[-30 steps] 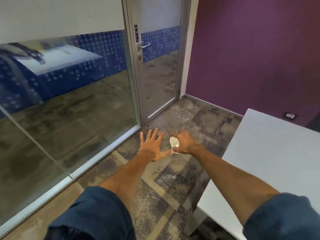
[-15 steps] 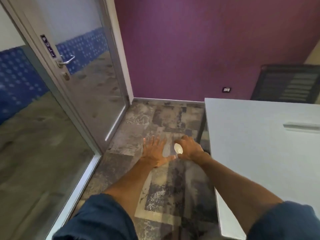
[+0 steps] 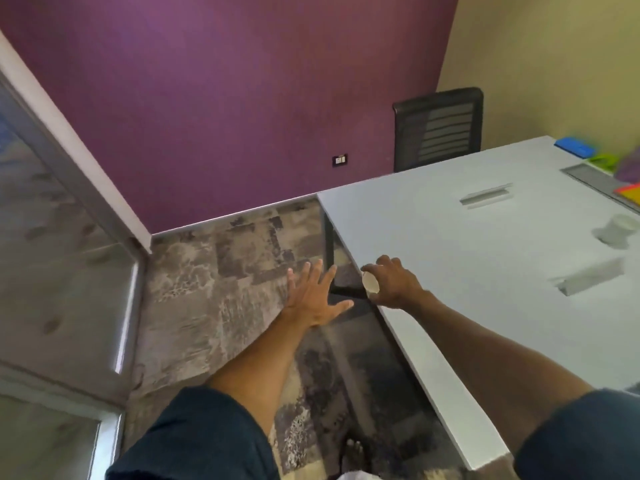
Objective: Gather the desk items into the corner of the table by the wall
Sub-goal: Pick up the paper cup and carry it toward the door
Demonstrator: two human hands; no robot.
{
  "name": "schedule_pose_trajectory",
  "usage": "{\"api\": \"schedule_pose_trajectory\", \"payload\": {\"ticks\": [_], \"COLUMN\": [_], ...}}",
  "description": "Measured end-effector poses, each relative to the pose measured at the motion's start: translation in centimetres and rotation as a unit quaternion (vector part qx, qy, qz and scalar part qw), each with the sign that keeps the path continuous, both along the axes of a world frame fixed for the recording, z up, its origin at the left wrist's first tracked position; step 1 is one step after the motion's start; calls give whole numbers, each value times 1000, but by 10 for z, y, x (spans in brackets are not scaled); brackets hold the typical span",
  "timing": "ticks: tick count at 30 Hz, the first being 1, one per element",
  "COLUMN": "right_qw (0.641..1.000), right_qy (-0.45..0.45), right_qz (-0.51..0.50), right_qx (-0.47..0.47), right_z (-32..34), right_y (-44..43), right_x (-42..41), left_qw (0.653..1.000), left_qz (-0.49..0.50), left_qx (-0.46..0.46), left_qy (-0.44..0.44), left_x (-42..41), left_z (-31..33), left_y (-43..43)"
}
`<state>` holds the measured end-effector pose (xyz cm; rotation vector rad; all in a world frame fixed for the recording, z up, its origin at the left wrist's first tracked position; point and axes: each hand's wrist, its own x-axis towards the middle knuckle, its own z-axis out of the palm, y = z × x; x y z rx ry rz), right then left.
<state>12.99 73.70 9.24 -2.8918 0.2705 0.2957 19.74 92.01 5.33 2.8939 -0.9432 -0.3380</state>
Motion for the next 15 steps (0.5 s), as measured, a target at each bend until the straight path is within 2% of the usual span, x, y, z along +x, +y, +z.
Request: {"api": "schedule_pose_trajectory", "payload": {"ticks": [7, 15], "right_qw": [994, 983], "right_qy": [7, 9], "right_qz": [-110, -180], "right_qx": [19, 31], "right_z": [-21, -34], "right_y": [-70, -141], "right_x": [35, 56], "left_qw": [997, 988], "left_qz": [-74, -152], "left_qx": [7, 26], "left_qy": [2, -24], "left_x": [64, 115], "left_z": [-21, -33], "left_y": [-81, -166]}}
